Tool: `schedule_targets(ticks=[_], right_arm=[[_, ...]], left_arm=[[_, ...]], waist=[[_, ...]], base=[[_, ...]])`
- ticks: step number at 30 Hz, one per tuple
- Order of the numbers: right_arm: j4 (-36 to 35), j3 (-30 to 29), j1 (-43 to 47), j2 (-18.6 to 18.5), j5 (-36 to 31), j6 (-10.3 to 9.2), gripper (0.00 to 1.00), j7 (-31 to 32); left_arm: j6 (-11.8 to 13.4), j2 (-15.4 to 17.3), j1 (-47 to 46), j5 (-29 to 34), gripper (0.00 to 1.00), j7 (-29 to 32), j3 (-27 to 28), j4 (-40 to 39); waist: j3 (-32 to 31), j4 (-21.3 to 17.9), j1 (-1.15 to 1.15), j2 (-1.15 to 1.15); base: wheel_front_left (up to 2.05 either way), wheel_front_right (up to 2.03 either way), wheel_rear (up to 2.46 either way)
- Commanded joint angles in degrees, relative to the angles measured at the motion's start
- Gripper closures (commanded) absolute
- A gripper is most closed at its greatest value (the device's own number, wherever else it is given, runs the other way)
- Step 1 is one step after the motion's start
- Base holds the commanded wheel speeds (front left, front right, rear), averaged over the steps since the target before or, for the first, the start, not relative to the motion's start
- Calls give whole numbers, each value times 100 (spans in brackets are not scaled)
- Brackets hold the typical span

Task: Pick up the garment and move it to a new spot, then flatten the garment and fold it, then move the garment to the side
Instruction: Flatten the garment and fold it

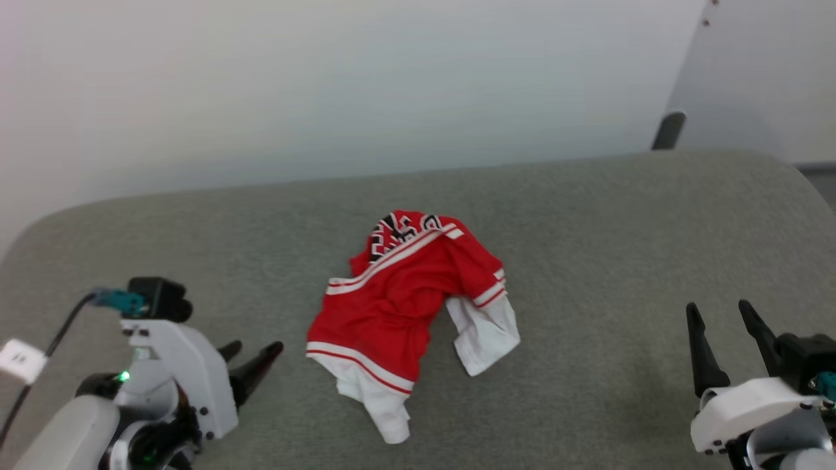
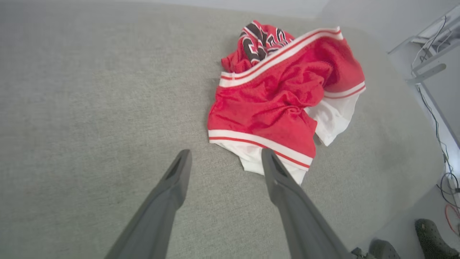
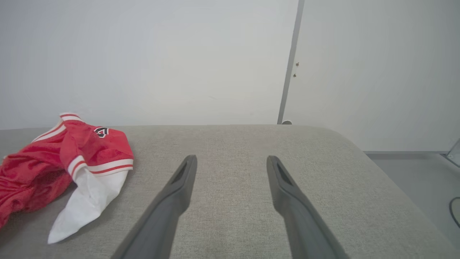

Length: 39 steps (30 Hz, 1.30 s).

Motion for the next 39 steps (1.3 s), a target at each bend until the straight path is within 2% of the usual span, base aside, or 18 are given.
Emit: schedule_targets(ticks=[1,8,12,31,32,33,34,39], right_arm=[[3,26,-78,20,-3,-2,0,-26],[56,61,-230,95,-31,-2,0,-114],[93,62,-268,151,-41,-2,0,-171],[335,111,-577,217,12,-2,0,-368],[344,111,-587,220,2,-2,0,-371],[356,114,-596,222,-6,-2,0,-367],[370,117,-609,218,-7,-2,0,-370],[413,130,-630,156,-35,-2,0,-389]], left_arm=[[46,-26,-83,-30,0,69,-20,18],[232,-77,-393,-188,0,884,-304,245],[241,-154,-501,-210,0,1118,-439,417],[-40,-684,-938,-265,0,1193,-735,1840],[-57,-720,-954,-297,27,1213,-741,1896],[-93,-757,-955,-338,97,1231,-733,1953],[-121,-780,-957,-343,100,1245,-751,2002],[-285,-795,-1057,-373,100,1224,-768,2179]], waist=[[198,-205,0,0],[510,-493,0,0],[654,-614,0,0],[1073,-770,0,0],[1074,-765,0,0],[1072,-759,0,0],[1067,-751,0,0],[984,-683,0,0]], base=[[0,0,0],[0,0,0],[0,0,0],[0,0,0],[0,0,0],[0,0,0],[0,0,0],[0,0,0]])
